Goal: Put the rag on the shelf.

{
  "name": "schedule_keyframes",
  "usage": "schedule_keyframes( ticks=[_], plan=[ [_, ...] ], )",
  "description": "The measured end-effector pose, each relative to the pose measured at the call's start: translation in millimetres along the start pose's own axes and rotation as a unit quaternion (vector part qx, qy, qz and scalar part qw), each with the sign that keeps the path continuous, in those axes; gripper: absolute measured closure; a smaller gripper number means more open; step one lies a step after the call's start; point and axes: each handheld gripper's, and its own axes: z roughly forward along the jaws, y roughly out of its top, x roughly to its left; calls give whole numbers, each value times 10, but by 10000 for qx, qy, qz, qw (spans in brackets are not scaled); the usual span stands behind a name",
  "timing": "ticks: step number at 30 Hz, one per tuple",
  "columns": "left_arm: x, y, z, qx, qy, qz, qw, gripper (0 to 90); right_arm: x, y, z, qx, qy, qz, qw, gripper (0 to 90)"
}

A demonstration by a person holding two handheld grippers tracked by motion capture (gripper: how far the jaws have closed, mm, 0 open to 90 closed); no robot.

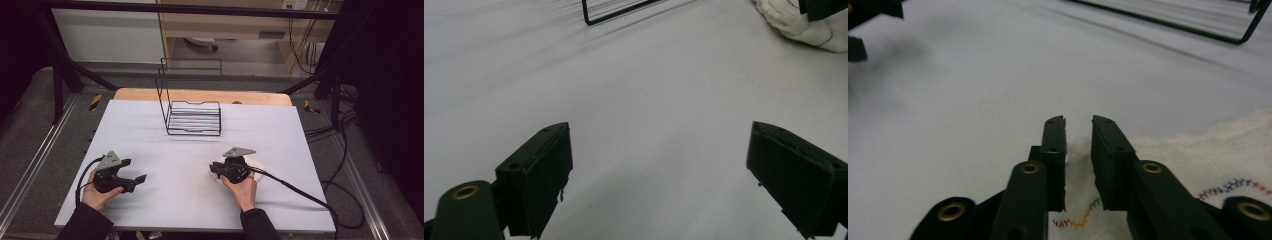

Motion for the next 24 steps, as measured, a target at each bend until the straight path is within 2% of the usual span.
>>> schedule_keyframes(
  ticks=[1,3,4,6,7,9,11,12,13,17,18,22,24],
  plan=[
    [0,-1,1,5,0,1,10000,110,-5,19,-39,-86,-8,4,10000,670],
    [-1,-1,-2,0,0,0,10000,110,-10,37,-85,-96,3,-45,9999,642],
    [-1,0,-6,-7,3,2,10000,110,-22,53,-198,-99,-36,-236,9997,562],
    [0,2,-11,-22,4,-2,10000,110,-32,43,-268,-69,-49,-300,9995,532],
    [1,2,-9,-19,9,-2,10000,111,-69,-20,-405,10,-48,-328,9994,487],
    [-6,2,2,4,8,2,10000,111,-113,-129,-529,121,-53,-280,9995,472],
    [-7,4,2,14,10,22,10000,111,-159,-260,-618,243,-115,-255,9993,470],
    [-9,5,3,13,12,26,10000,111,-159,-260,-618,243,-115,-255,9993,470],
    [-9,6,4,14,14,23,10000,111,-192,-379,-680,347,-168,-244,9990,479],
    [-13,8,0,7,16,26,10000,111,-189,-489,-741,488,-225,-406,9977,518],
    [-13,8,-2,-2,15,20,10000,111,-151,-525,-758,523,-157,-447,9975,548],
    [-17,9,-3,-5,10,20,10000,111,-108,-557,-749,616,-51,-455,9971,586],
    [-24,10,-1,-13,5,16,10000,112,-93,-574,-711,690,-103,-537,9961,604]
  ],
)
